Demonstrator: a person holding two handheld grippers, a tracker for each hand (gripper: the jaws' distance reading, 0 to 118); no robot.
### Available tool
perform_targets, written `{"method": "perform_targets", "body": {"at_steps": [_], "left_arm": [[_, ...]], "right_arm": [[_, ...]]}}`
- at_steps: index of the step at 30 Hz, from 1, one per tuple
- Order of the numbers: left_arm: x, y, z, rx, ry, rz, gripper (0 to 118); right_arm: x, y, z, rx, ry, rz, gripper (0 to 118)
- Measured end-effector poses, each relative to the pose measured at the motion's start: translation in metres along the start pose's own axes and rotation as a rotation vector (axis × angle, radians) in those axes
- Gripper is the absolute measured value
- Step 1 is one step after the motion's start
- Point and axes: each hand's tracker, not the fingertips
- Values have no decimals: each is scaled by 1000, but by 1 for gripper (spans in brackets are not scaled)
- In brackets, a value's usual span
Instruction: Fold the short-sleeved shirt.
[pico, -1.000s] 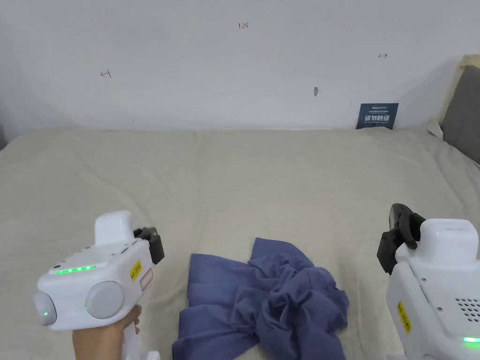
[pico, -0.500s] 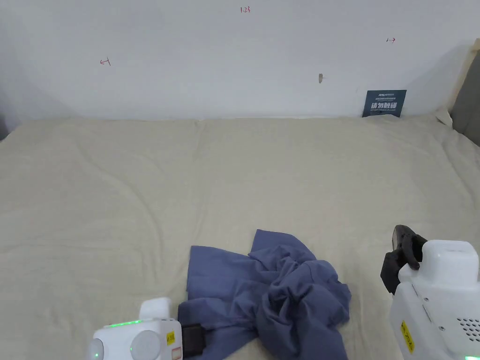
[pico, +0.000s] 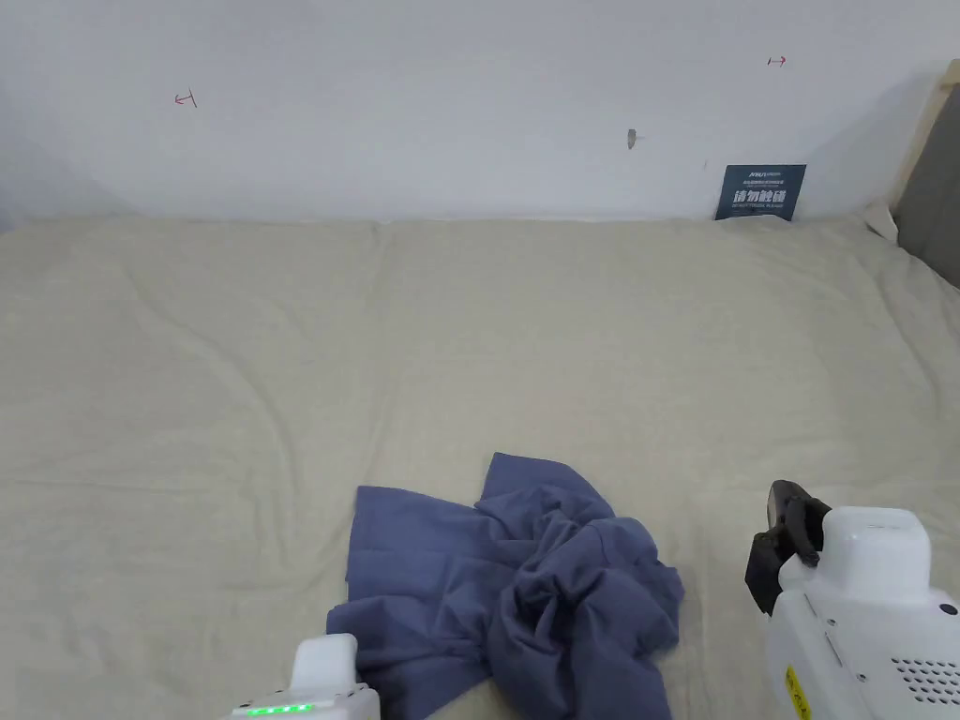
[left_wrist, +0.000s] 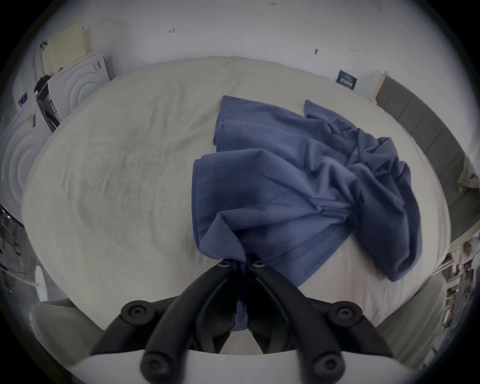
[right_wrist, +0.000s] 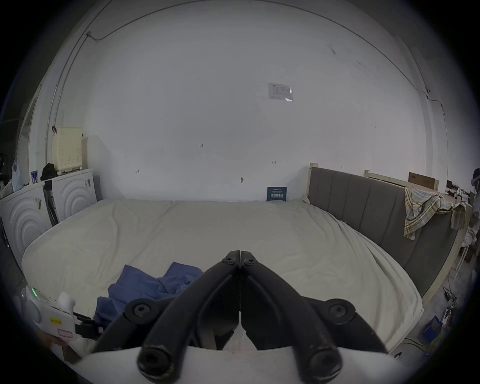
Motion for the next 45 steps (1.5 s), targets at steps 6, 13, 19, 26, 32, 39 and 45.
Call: {"method": "perform_targets", "body": {"at_steps": [6, 13, 19, 26, 32, 39, 45], "left_arm": [[-19, 24, 43, 134, -147, 83, 6], [-26, 51, 55, 173, -190, 118, 6], [-30, 51, 49, 150, -203, 125, 6], [-33, 47, 49, 138, -207, 126, 6], [-38, 49, 60, 159, -261, 168, 6], [-57, 114, 89, 305, -337, 259, 6], [-77, 225, 136, 495, -286, 193, 6]], "right_arm": [[11, -12, -67, -262, 30, -60, 85], [3, -57, -178, -595, 69, -25, 90], [-12, -99, -226, -799, 113, 13, 90], [-18, -106, -223, -813, 150, -26, 16], [-8, -65, -188, -669, 158, -54, 9], [14, 52, -144, -374, 165, -31, 9], [27, 148, -144, -200, 142, -48, 9]]}}
